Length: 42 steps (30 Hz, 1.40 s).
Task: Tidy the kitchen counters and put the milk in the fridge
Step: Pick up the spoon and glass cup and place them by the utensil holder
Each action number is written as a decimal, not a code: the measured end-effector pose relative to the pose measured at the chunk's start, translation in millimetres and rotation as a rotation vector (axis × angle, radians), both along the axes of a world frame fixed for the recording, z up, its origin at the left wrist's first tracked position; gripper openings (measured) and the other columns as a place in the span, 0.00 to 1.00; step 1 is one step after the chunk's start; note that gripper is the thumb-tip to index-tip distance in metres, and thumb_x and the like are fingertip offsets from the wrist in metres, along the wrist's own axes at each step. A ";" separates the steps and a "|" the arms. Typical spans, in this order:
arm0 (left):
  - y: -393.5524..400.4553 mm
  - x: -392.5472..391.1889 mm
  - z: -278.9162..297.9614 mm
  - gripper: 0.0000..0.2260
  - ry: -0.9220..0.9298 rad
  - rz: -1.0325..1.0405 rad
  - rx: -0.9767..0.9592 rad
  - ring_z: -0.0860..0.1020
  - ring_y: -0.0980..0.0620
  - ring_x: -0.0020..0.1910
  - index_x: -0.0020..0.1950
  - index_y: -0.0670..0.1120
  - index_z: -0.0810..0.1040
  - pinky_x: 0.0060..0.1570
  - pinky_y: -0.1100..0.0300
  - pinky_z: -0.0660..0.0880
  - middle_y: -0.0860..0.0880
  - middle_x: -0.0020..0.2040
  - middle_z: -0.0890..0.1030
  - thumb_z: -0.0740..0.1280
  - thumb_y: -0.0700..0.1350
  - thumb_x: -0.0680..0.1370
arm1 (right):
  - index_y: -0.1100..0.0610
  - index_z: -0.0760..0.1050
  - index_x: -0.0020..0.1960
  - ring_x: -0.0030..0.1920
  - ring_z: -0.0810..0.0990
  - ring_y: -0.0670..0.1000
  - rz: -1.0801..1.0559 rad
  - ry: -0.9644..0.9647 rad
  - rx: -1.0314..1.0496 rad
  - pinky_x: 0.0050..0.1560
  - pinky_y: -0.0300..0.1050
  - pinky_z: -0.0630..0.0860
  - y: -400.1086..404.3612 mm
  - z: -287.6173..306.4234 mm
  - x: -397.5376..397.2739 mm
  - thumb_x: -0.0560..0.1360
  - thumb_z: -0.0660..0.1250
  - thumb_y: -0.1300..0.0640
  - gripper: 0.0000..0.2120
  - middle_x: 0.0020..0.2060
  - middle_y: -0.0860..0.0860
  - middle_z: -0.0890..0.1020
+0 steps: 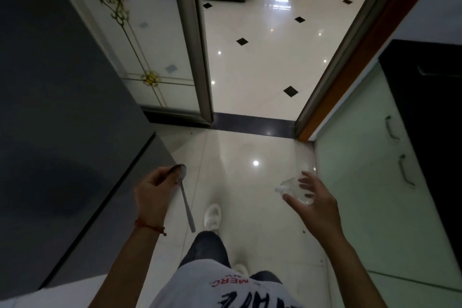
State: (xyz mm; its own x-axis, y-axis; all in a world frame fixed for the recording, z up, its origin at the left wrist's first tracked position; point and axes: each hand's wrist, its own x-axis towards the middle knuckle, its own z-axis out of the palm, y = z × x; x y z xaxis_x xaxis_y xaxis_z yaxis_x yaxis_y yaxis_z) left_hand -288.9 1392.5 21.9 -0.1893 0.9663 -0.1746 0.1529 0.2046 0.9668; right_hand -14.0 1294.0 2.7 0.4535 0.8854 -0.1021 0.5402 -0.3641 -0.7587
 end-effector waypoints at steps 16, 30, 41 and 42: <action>333.2 164.7 12.8 0.10 0.026 -0.453 0.079 0.78 0.64 0.29 0.34 0.51 0.79 0.33 0.72 0.75 0.61 0.27 0.81 0.70 0.36 0.70 | 0.54 0.69 0.63 0.52 0.74 0.48 -0.451 0.133 -0.051 0.47 0.38 0.69 210.6 0.8 83.5 0.66 0.75 0.54 0.29 0.52 0.47 0.76; 360.1 427.7 8.9 0.05 -0.052 -0.948 0.081 0.80 0.62 0.34 0.39 0.43 0.81 0.39 0.70 0.79 0.59 0.30 0.83 0.69 0.34 0.70 | 0.53 0.69 0.63 0.53 0.75 0.50 -0.954 0.208 -0.011 0.50 0.41 0.68 195.3 -2.2 222.0 0.65 0.76 0.54 0.29 0.52 0.47 0.76; 343.2 615.7 32.7 0.08 -0.134 -1.334 0.054 0.80 0.59 0.33 0.36 0.49 0.81 0.37 0.68 0.78 0.57 0.30 0.83 0.70 0.36 0.70 | 0.53 0.69 0.65 0.54 0.77 0.50 -1.331 0.147 0.027 0.53 0.40 0.69 178.2 5.3 309.0 0.65 0.76 0.53 0.31 0.54 0.47 0.78; 342.7 634.1 32.7 0.08 -0.140 -1.382 0.060 0.80 0.60 0.33 0.37 0.49 0.81 0.37 0.69 0.78 0.58 0.31 0.83 0.70 0.36 0.70 | 0.52 0.68 0.65 0.54 0.77 0.50 -1.366 0.143 0.025 0.52 0.40 0.69 178.9 5.3 318.9 0.65 0.76 0.53 0.31 0.54 0.46 0.78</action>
